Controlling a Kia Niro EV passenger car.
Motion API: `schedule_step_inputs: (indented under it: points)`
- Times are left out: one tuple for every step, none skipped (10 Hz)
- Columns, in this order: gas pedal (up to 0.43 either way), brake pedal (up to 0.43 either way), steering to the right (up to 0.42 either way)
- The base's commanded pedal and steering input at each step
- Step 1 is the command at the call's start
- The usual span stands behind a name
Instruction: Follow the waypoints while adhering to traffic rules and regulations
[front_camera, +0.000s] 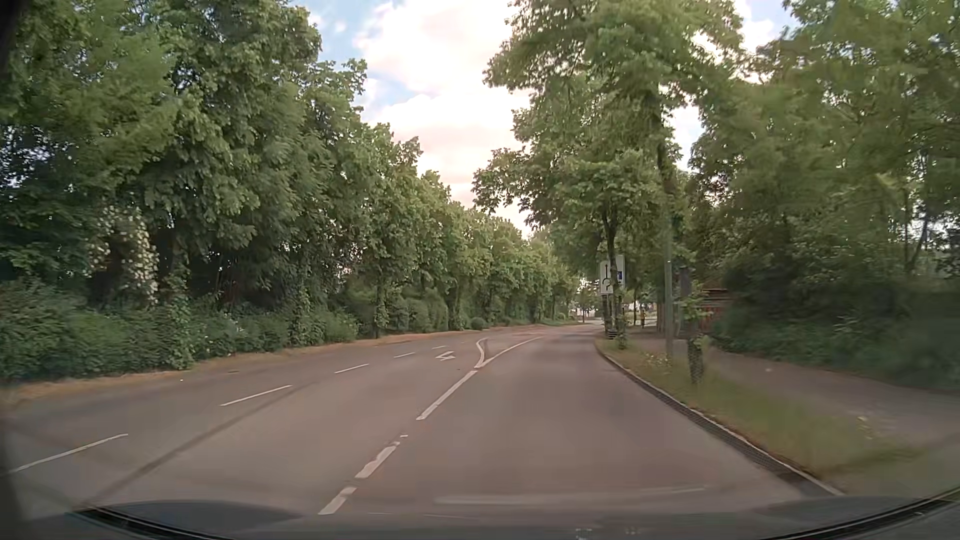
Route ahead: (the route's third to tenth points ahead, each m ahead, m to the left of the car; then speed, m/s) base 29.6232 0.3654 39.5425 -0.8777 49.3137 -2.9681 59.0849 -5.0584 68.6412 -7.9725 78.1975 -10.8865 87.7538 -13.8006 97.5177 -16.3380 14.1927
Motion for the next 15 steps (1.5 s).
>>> schedule_step_inputs:
  points:
    - [0.098, 0.012, 0.014]
    - [0.098, 0.012, 0.014]
    - [0.098, 0.012, 0.014]
    - [0.098, 0.012, 0.014]
    - [0.098, 0.012, 0.014]
    - [0.098, 0.012, 0.016]
    - [0.098, 0.012, 0.018]
    - [0.098, 0.012, 0.020]
    - [0.098, 0.012, 0.020]
    - [0.098, 0.012, 0.020]
    - [0.098, 0.012, 0.021]
    - [0.098, 0.012, 0.022]
    - [0.098, 0.012, 0.024]
    - [0.098, 0.012, 0.025]
    - [0.098, 0.012, 0.025]
